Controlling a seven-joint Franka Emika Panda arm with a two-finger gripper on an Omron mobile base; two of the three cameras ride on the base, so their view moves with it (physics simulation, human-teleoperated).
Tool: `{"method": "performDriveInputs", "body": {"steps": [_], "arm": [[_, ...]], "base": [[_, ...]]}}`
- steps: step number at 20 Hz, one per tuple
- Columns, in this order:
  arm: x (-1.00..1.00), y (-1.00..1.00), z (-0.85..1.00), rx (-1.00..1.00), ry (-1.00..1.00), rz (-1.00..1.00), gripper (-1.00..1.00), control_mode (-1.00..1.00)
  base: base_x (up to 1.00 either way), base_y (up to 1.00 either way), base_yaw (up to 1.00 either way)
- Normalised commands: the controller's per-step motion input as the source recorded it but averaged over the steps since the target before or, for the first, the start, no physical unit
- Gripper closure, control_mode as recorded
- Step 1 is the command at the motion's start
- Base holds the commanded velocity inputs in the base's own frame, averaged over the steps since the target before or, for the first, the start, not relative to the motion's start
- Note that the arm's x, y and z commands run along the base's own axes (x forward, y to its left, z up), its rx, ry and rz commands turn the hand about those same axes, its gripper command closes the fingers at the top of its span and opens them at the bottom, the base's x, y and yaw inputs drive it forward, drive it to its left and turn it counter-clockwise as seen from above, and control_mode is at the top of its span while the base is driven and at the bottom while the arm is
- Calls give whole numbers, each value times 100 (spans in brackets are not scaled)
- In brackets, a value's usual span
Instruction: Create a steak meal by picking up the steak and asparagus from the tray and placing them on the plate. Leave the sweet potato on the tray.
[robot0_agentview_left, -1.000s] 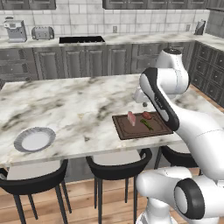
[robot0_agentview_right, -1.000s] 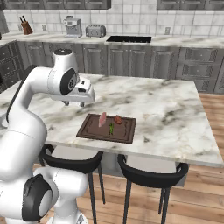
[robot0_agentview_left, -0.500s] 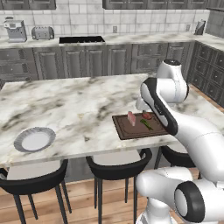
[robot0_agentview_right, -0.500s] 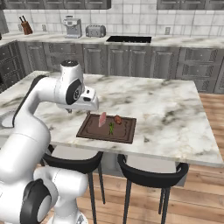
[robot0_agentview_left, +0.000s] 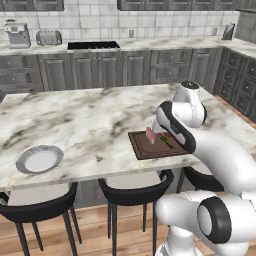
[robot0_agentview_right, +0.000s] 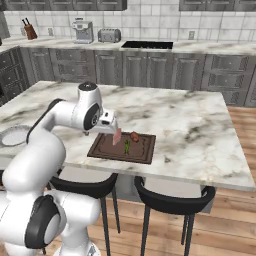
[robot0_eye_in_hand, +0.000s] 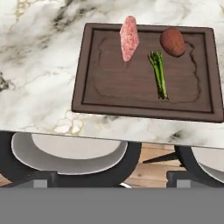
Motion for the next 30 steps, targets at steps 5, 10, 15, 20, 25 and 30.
{"method": "performDriveInputs", "body": {"steps": [5,10,15,20,25,30], "arm": [[49,0,-32,0,0,0,-100,-100],[52,-2,-26,0,0,0,-100,-100],[55,-7,-29,1,1,0,-100,-100],[56,-5,-35,0,2,0,-100,-100],[55,0,-39,0,2,0,-100,-100],[57,-1,-41,0,3,0,-100,-100]], "base": [[0,0,0],[0,0,0],[0,0,0],[0,0,0],[0,0,0],[0,0,0]]}}
